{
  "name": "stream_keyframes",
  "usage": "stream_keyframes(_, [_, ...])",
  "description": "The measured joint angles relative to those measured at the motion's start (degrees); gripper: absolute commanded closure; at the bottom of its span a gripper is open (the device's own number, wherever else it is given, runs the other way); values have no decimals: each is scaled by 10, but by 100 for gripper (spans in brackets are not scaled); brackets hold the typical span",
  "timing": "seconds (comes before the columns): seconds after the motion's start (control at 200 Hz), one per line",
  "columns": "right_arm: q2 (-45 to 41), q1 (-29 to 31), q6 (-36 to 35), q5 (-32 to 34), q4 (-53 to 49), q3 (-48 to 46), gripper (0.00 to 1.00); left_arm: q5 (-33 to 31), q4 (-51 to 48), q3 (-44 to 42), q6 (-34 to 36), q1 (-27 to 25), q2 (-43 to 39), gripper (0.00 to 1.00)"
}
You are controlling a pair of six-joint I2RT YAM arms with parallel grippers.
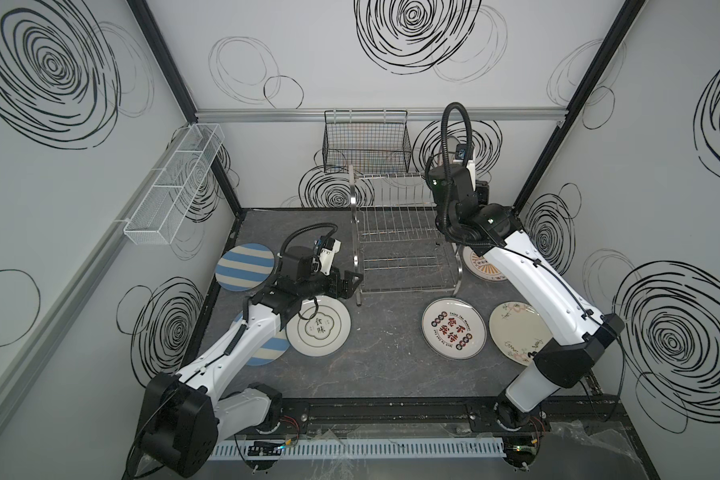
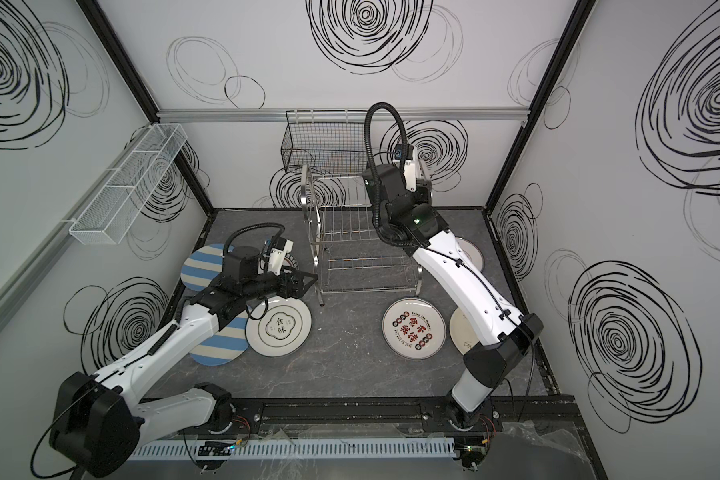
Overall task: Load the plates into the dish rack
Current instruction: 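Carry the plate over the rack and lower it into a slot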
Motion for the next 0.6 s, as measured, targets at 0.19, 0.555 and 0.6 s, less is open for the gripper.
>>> stream_keyframes(0.19, [-2, -2, 8, -3, 0, -20, 100, 4, 0, -1, 0, -2, 0, 4])
stream_keyframes(0.555, [-27, -3, 21, -13, 11, -62, 95, 4, 0, -1, 0, -2, -3, 4])
stream_keyframes(0.6, [-31, -3, 23, -17, 13, -66, 95, 4, 0, -2, 0, -2, -3, 4])
